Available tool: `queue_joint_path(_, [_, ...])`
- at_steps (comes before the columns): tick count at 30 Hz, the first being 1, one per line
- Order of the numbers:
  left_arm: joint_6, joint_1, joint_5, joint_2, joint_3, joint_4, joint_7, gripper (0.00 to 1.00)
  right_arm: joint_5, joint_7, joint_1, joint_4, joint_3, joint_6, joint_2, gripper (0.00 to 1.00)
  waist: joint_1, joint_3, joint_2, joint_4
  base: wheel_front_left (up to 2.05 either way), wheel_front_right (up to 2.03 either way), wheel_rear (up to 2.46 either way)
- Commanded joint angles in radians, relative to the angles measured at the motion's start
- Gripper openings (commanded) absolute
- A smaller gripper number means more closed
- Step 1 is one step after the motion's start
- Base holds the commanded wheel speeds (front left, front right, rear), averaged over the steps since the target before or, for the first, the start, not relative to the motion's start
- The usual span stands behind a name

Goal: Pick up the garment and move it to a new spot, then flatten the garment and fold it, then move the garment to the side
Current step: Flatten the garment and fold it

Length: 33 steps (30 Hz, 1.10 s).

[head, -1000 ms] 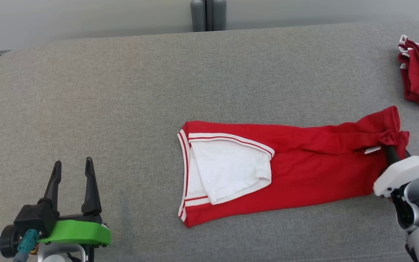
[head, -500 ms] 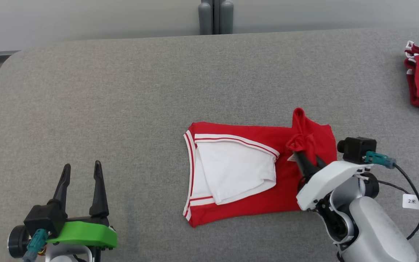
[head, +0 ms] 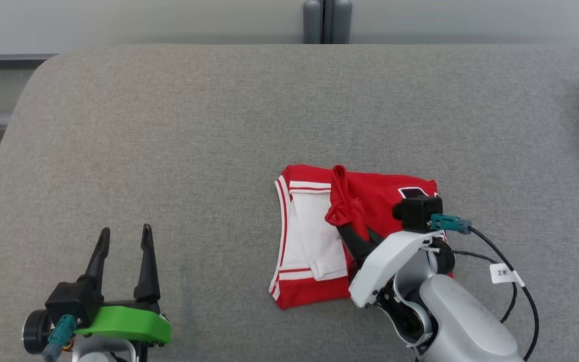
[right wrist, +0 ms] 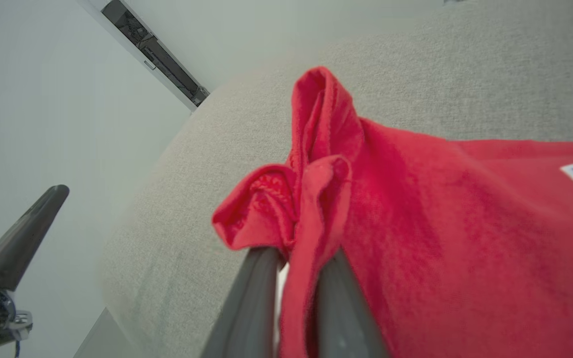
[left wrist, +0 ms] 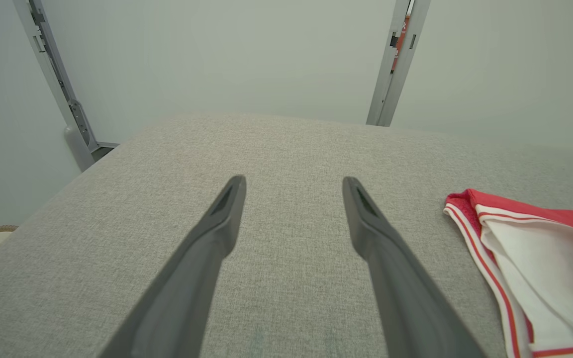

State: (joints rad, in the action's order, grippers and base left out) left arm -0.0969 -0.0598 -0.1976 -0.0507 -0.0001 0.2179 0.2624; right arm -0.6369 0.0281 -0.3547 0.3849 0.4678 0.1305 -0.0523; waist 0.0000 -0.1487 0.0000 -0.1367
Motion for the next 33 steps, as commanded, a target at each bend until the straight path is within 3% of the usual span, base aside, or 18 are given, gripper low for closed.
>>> queue_joint_path(1, [0.001, -0.018, -0.007, 0.0, -0.002, 0.003, 0.003, 1.0, -0.028, -0.019, -0.027, 0.011, 0.019, 0.0, 0.002, 0.0, 0.0, -0.006, 0.0, -0.011, 0.0, 0.0, 0.0])
queue_joint_path(9, [0.007, -0.039, -0.021, -0.001, -0.022, 0.015, 0.003, 1.0, -0.097, -0.11, -0.136, 0.154, 0.115, 0.0, 0.001, 0.0, 0.0, -0.021, 0.0, -0.04, 0.0, 0.0, 0.0])
queue_joint_path(10, [0.008, -0.042, -0.022, -0.001, -0.023, 0.017, 0.003, 1.0, -0.1, -0.119, -0.147, 0.174, 0.128, 0.0, 0.0, 0.07, 0.0, -0.023, 0.0, -0.042, 0.0, 0.0, 0.0])
queue_joint_path(11, [0.008, -0.044, -0.023, -0.001, -0.025, 0.019, 0.003, 1.0, -0.102, -0.128, -0.155, 0.187, 0.139, 0.0, 0.0, 0.46, 0.0, -0.025, 0.0, -0.044, 0.0, 0.0, 0.0])
queue_joint_path(12, [0.009, -0.046, -0.024, -0.001, -0.026, 0.02, 0.003, 1.0, -0.105, -0.135, -0.162, 0.201, 0.149, 0.0, 0.0, 0.98, 0.0, -0.026, 0.0, -0.045, 0.0, 0.0, 0.0])
queue_joint_path(18, [0.016, -0.035, -0.021, -0.001, -0.017, 0.022, 0.003, 1.0, -0.073, -0.221, -0.209, 0.255, 0.176, 0.0, 0.002, 1.0, 0.0, -0.013, 0.0, -0.026, 0.0, 0.0, 0.0])
queue_joint_path(22, [0.015, -0.024, -0.01, -0.001, -0.008, 0.018, 0.003, 1.0, 0.003, -0.267, -0.224, 0.262, 0.141, 0.0, -0.023, 1.0, 0.0, 0.004, 0.0, 0.0, 0.0, 0.0, 0.0])
queue_joint_path(33, [0.01, -0.007, 0.009, -0.001, 0.019, 0.002, 0.003, 1.0, 0.154, -0.293, -0.096, 0.062, -0.063, 0.0, -0.148, 1.0, 0.0, 0.033, 0.0, 0.051, 0.0, 0.0, 0.0])
